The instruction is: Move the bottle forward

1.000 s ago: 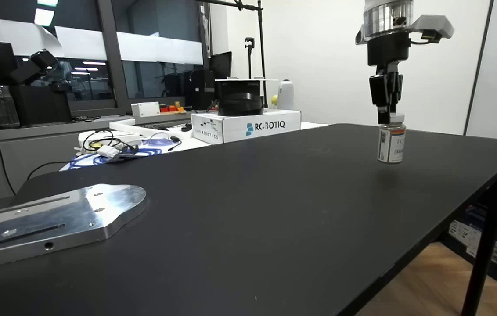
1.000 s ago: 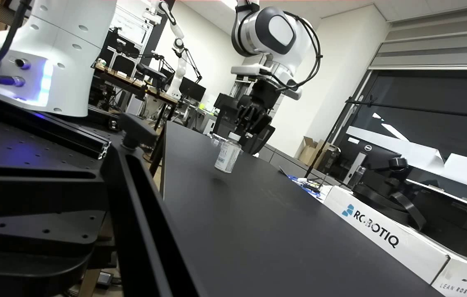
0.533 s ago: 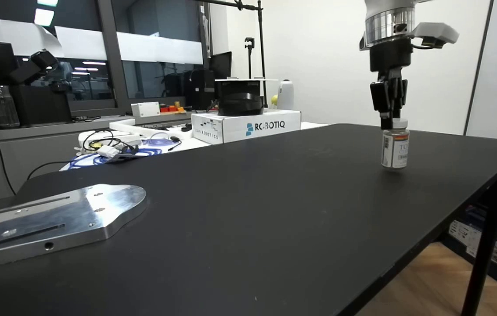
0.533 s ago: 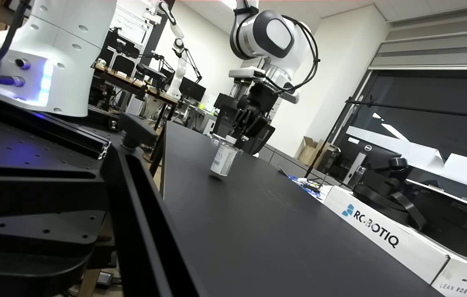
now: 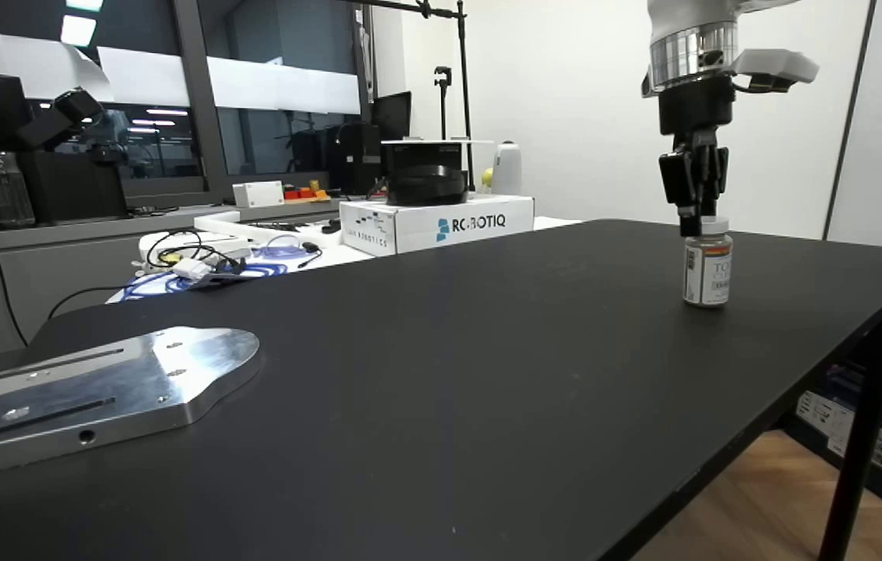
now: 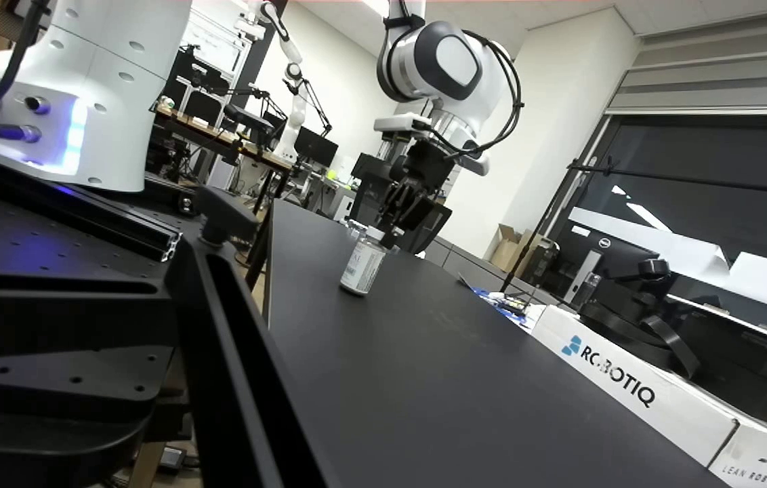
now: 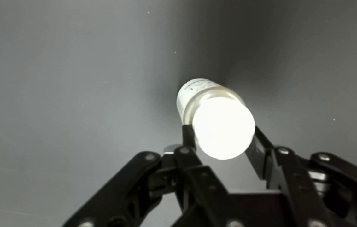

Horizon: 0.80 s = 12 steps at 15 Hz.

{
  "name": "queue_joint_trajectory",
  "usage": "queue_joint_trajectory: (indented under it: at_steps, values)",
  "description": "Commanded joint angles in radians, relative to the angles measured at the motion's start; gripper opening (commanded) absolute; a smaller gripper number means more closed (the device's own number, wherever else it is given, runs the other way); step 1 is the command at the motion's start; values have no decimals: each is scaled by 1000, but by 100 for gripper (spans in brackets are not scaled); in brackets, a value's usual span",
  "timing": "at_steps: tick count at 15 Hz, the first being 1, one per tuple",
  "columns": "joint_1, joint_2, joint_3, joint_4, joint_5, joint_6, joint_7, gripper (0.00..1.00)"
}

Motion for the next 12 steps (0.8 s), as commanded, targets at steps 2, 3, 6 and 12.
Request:
queue_joint_trajectory:
  at_steps: [2,3,6,12]
  values:
    - [-1,-41,6,14,19,-54,14,82]
    - [-1,-59,9,27,33,-87,8,88]
    - [2,-111,15,75,80,-189,-4,100]
    - [4,-147,22,127,99,-298,-10,100]
